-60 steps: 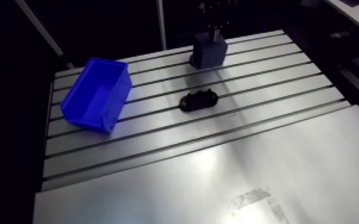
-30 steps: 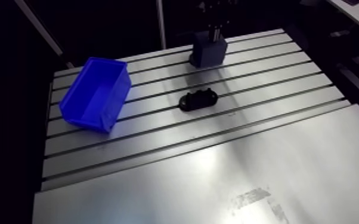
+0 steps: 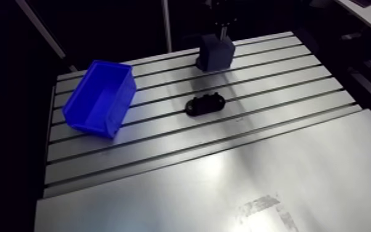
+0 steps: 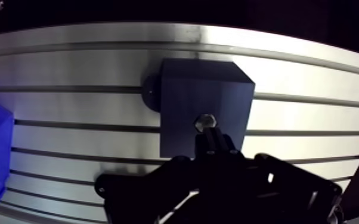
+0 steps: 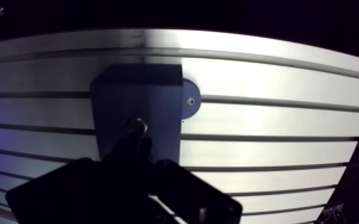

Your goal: Pick up the M10 bolt and insert it into the hex recess until seated.

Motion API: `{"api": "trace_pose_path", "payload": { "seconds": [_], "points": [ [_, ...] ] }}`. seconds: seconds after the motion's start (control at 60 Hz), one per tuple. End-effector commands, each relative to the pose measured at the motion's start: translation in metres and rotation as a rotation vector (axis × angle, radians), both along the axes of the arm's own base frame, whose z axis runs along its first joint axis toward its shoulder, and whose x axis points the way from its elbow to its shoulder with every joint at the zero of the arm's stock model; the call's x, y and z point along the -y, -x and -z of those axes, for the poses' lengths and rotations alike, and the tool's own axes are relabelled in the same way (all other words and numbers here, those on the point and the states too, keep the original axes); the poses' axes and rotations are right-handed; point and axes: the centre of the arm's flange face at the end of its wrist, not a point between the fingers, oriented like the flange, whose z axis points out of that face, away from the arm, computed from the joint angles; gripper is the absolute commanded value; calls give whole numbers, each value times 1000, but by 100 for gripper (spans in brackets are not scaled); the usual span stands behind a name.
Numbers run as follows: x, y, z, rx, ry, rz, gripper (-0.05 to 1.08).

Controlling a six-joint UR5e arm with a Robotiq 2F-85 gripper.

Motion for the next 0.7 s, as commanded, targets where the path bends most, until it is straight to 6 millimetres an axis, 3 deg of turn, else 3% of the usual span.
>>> {"api": "trace_pose_path", "payload": {
  "seconds": [0.017,0.033,0.067,0.117,0.15,0.283,0.433,0.55,0.583,0.617,0.7],
  "points": [
    [5,-1,-12,-9,3,-4,25],
    [6,-2,-16,-8,0,-8,3],
    [6,-3,-21,-11,4,-9,0],
    [7,-4,-28,-17,6,-7,0],
    [11,-7,-47,-28,3,-10,0],
    [13,-15,-85,-30,1,6,0],
    [15,-22,-109,1,-1,53,0],
    [19,-31,-138,42,3,94,0],
    [22,-36,-154,43,0,105,0],
    [22,-36,-154,43,0,105,0],
    [40,-48,-186,27,-7,82,0]
  ]
}}
